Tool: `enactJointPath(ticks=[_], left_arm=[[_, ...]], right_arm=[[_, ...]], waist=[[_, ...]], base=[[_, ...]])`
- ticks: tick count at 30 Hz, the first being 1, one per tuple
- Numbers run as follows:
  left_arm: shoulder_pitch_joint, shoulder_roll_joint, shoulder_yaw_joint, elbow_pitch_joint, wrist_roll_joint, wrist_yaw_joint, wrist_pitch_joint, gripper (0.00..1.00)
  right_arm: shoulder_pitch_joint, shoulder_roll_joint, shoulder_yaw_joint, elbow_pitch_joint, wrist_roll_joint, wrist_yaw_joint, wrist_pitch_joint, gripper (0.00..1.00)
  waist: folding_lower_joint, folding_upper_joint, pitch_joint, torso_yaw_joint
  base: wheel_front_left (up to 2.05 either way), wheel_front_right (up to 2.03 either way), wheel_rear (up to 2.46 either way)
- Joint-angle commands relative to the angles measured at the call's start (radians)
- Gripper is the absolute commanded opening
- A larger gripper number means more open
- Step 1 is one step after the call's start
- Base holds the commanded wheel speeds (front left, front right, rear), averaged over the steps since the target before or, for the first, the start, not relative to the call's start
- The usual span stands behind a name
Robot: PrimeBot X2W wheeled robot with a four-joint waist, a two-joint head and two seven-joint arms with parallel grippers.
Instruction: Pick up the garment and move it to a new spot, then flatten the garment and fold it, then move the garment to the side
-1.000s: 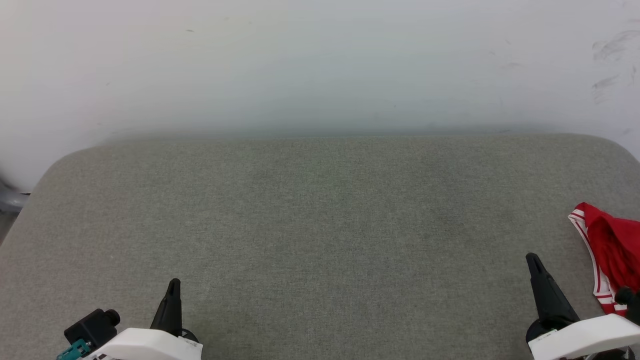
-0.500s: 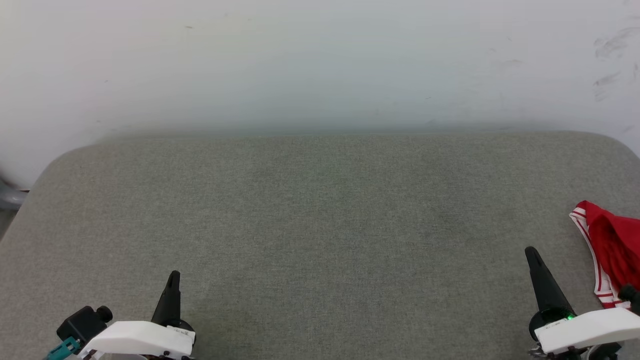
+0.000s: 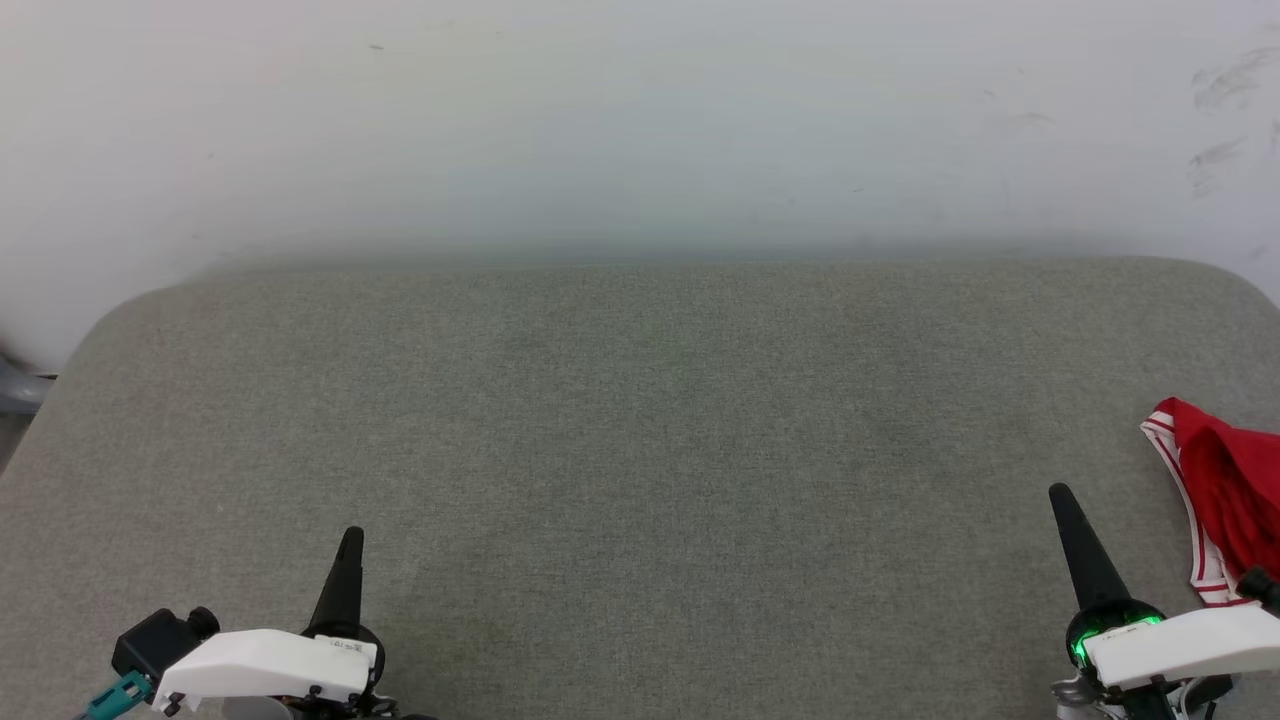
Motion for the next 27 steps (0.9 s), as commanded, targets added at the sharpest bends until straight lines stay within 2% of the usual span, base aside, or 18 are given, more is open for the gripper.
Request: enactJointPath(ticks=[1,27], left_arm=[[-0.025,0.002,0.006,-0.012,-0.028,-0.004,0.009,0.00],[-0.051,-0.007,0.023,-0.014,-0.262,-0.013,0.070,0.00]], right_arm=[[-0.028,-0.004,-0.002,-0.001,0.030,0.000,0.001,0.00],[-0.077,-0.003,-0.007,0.072,0.275,0.000,0.012,0.00]], waist=[[-0.0001,0.0000,0.001,0.000],[-0.0001,0.0000,0.016,0.000]], base=[[0.00,0.00,0.00],[0.00,0.00,0.00]])
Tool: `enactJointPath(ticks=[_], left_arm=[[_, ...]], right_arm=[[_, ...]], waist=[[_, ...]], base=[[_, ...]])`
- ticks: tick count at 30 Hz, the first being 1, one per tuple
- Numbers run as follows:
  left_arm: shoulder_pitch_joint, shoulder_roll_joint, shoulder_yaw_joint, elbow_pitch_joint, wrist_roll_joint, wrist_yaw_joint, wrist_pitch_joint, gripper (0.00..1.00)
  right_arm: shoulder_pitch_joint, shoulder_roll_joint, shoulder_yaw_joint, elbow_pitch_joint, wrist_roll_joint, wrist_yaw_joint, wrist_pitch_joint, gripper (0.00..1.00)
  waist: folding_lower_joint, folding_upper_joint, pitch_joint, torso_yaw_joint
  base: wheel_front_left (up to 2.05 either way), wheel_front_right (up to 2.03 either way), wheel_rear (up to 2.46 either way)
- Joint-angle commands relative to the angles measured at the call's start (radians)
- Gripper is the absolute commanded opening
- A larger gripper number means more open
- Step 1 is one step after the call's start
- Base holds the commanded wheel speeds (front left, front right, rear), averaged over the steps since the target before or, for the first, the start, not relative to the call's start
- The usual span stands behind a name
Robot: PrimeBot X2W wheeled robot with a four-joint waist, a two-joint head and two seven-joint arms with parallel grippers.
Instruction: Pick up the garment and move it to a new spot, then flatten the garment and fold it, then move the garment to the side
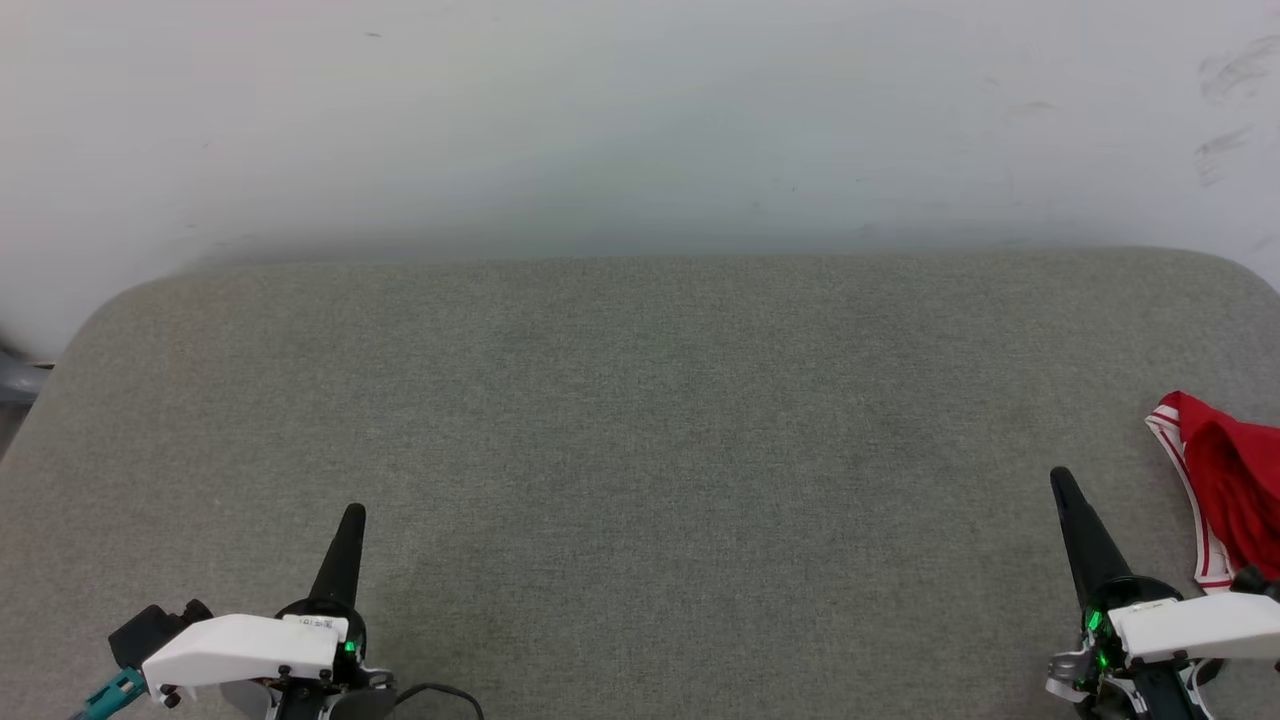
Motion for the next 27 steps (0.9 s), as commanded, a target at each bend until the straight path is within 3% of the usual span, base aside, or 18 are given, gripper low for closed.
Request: enactJointPath(ticks=[1,27], left_arm=[[-0.023,0.000,0.002,-0.008,-0.018,-0.005,0.005,0.00],[-0.043,-0.008,0.018,-0.010,-0.215,-0.012,0.056,0.00]], right_arm=[[-0.024,-0.003,-0.002,0.001,0.020,0.000,0.000,0.00],[-0.064,0.000,-0.006,0.063,0.225,0.000,0.012,0.00]], waist=[[-0.0001,-0.0001,0.000,0.000],[-0.0001,-0.0001,0.016,0.000]], base=[[0.00,0.00,0.00],[0.00,0.00,0.00]])
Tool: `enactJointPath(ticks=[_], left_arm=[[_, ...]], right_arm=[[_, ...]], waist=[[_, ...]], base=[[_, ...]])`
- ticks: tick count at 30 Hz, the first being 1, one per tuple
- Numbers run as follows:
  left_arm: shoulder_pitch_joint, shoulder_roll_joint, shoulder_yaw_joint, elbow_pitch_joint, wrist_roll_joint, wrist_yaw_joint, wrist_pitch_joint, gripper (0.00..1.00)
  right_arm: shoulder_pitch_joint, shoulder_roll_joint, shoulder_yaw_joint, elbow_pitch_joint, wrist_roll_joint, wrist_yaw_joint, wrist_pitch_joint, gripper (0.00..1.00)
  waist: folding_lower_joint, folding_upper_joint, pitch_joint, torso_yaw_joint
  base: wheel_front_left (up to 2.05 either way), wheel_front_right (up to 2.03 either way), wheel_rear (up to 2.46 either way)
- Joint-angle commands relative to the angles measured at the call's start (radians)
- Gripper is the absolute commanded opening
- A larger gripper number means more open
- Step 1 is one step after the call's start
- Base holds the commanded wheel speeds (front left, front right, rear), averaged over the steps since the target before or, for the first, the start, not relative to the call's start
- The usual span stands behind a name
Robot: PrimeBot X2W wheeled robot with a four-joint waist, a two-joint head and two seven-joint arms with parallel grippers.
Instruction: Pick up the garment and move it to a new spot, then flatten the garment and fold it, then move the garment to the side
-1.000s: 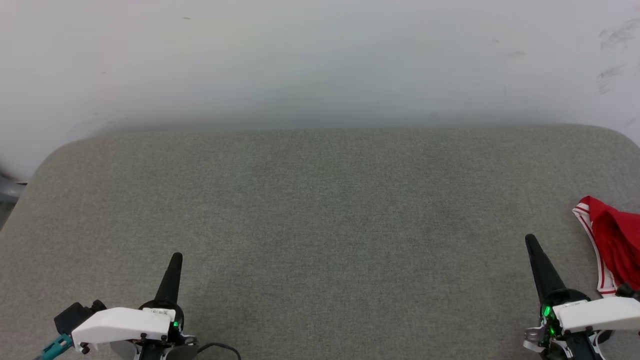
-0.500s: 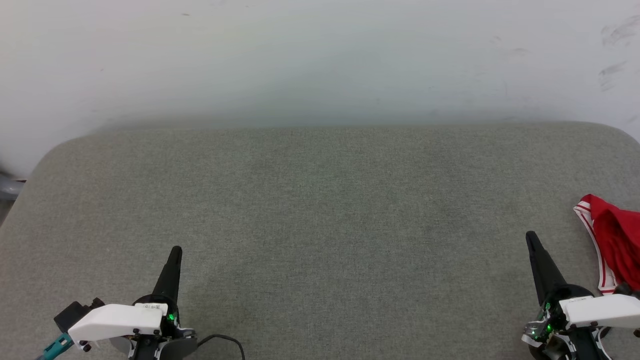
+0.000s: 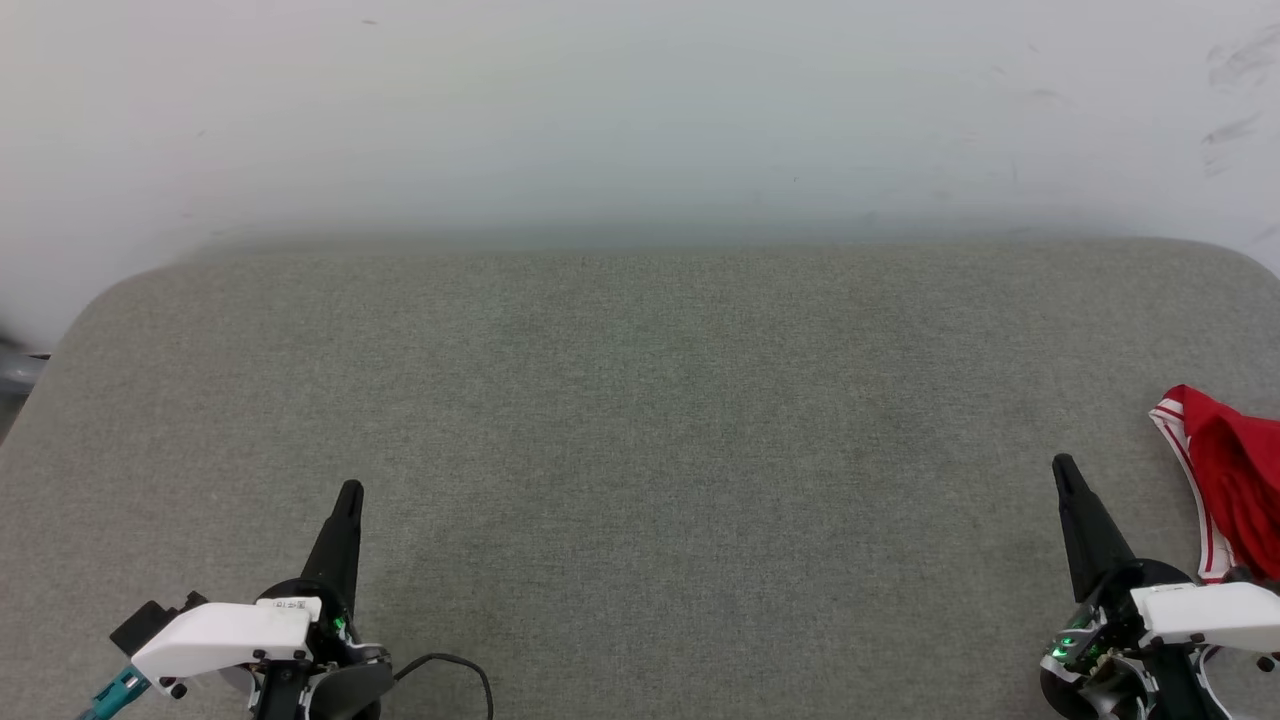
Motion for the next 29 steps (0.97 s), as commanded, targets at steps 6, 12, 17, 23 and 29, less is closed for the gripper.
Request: enactJointPath(ticks=[6,12,17,23,29], left_arm=[[-0.019,-0.003,0.008,-0.005,-0.050,-0.004,0.013,0.00],[-0.019,-0.003,0.008,-0.005,-0.059,-0.005,0.017,0.00],[-0.019,-0.003,0.008,-0.005,-0.059,-0.005,0.017,0.00],[-0.019,-0.003,0.008,-0.005,-0.059,-0.005,0.017,0.00],[-0.019,-0.003,0.008,-0.005,-0.059,-0.005,0.017,0.00]], right_arm=[[-0.026,0.000,-0.003,0.016,0.054,0.000,0.005,0.00],[-0.027,0.000,-0.003,0.019,0.065,0.000,0.005,0.00],[-0.027,0.001,-0.003,0.019,0.065,0.000,0.005,0.00],[-0.027,0.001,-0.004,0.019,0.064,0.000,0.006,0.00],[-0.027,0.002,-0.004,0.019,0.064,0.000,0.006,0.00]], waist=[[0.0000,0.0000,0.004,0.000],[0.0000,0.0000,0.005,0.000],[0.0000,0.0000,0.005,0.000],[0.0000,0.0000,0.005,0.000],[0.0000,0.0000,0.005,0.000]], base=[[0.00,0.00,0.00],[0.00,0.00,0.00],[0.00,0.00,0.00],[0.00,0.00,0.00],[0.00,0.00,0.00]])
